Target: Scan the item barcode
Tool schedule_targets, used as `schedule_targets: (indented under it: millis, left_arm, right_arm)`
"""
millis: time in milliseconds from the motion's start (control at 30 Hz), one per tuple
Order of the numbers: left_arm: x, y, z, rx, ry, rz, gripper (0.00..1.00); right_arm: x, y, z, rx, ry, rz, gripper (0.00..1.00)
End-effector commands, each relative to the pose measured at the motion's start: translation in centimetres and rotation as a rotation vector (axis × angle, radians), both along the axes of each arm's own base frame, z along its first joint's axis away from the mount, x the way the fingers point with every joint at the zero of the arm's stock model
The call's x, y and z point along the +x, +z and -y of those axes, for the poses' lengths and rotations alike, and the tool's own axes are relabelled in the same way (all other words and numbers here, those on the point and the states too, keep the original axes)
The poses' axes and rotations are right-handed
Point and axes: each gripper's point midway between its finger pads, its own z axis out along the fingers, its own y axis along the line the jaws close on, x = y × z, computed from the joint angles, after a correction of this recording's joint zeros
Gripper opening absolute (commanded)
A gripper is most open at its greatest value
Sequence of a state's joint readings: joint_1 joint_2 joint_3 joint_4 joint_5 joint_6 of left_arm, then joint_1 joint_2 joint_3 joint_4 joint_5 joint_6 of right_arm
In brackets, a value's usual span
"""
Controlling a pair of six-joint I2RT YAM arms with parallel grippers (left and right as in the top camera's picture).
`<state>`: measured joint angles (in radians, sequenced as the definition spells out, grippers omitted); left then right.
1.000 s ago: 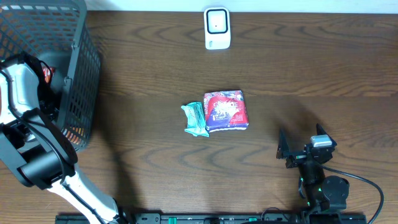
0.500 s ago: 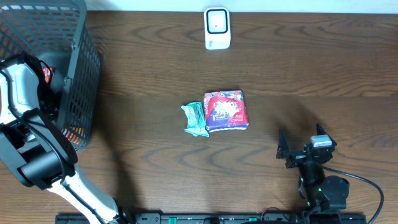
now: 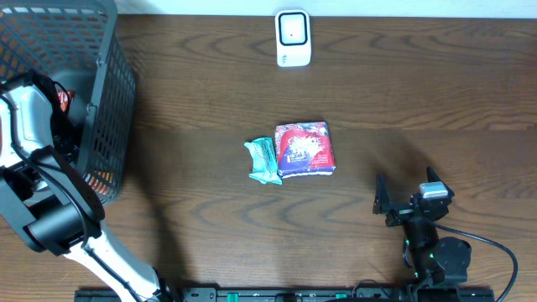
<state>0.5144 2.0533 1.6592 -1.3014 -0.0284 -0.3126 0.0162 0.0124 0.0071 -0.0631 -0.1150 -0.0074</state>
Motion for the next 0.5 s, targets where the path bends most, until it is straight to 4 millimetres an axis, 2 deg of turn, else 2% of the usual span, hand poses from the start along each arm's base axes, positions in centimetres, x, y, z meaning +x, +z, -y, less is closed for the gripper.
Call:
schedule_targets:
  millis: [0, 367, 467]
  left_arm:
    - [-0.4, -0.2, 0.4, -0.014, -0.015, -0.015, 0.89]
    - [0.4, 0.2, 0.0, 0.002, -0.015, 0.015, 0.89]
    - [0.9, 1.3, -0.3, 0.013, -0.015, 0.035, 0.80]
  right_arm:
    - [0.0, -0.1, 0.1, 0.014, -0.005, -0.004, 0.99]
    - [0.0, -0.1, 0.1, 0.014, -0.005, -0.004, 0.99]
    - [0.0, -0.1, 0.1, 0.014, -0.005, -0.004, 0.99]
